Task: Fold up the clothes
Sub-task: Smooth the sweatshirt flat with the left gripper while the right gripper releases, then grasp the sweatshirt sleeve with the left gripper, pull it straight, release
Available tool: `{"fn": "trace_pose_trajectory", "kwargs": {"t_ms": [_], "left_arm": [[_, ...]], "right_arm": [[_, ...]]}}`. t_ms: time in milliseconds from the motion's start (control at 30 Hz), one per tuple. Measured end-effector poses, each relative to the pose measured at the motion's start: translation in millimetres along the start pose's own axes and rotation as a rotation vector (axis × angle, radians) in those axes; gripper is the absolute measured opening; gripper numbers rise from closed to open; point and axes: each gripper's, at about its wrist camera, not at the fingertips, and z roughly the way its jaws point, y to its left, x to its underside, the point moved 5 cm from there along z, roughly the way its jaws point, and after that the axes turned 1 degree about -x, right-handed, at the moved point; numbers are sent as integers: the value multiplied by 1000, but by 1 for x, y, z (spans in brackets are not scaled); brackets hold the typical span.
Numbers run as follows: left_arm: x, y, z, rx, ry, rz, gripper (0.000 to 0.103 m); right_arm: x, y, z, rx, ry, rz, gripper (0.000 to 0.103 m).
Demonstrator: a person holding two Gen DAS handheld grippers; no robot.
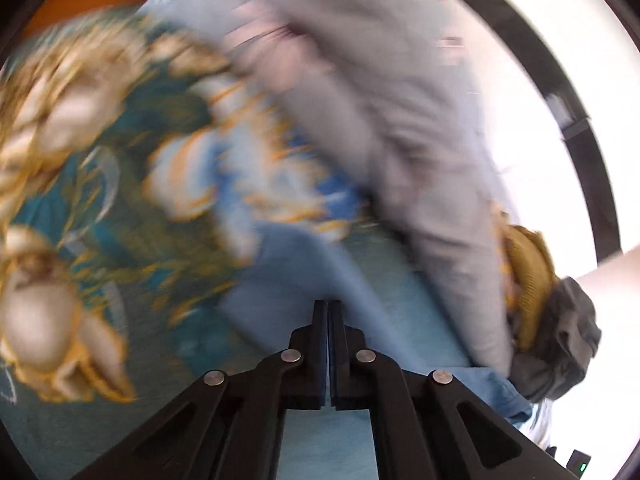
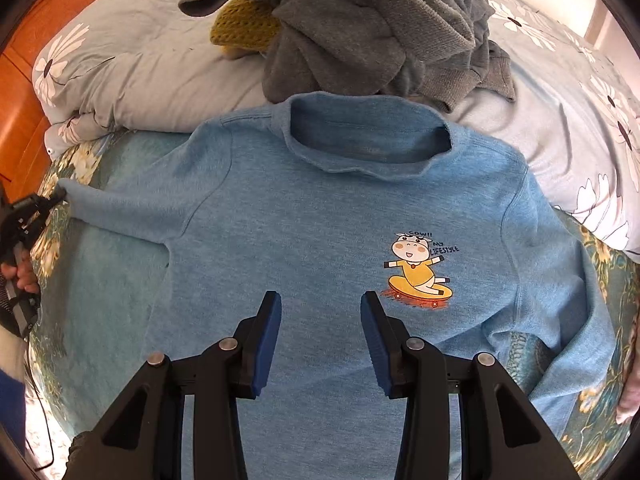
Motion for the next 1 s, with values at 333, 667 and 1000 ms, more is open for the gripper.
{"fn": "trace_pose_trajectory", "kwargs": {"t_ms": [333,667,1000], "left_arm": [[1,10,-19,-110,-32,-9,1],[-13,62,-17,-113,8,-36,61],[-32,48,13,-22,82,86,67]], "right_arm": [[-28,37,10,-46,-6,-102,43],[-112,154,43,-195,-22,-415,47],[-118,250,122,-105,127,-885,51]]}}
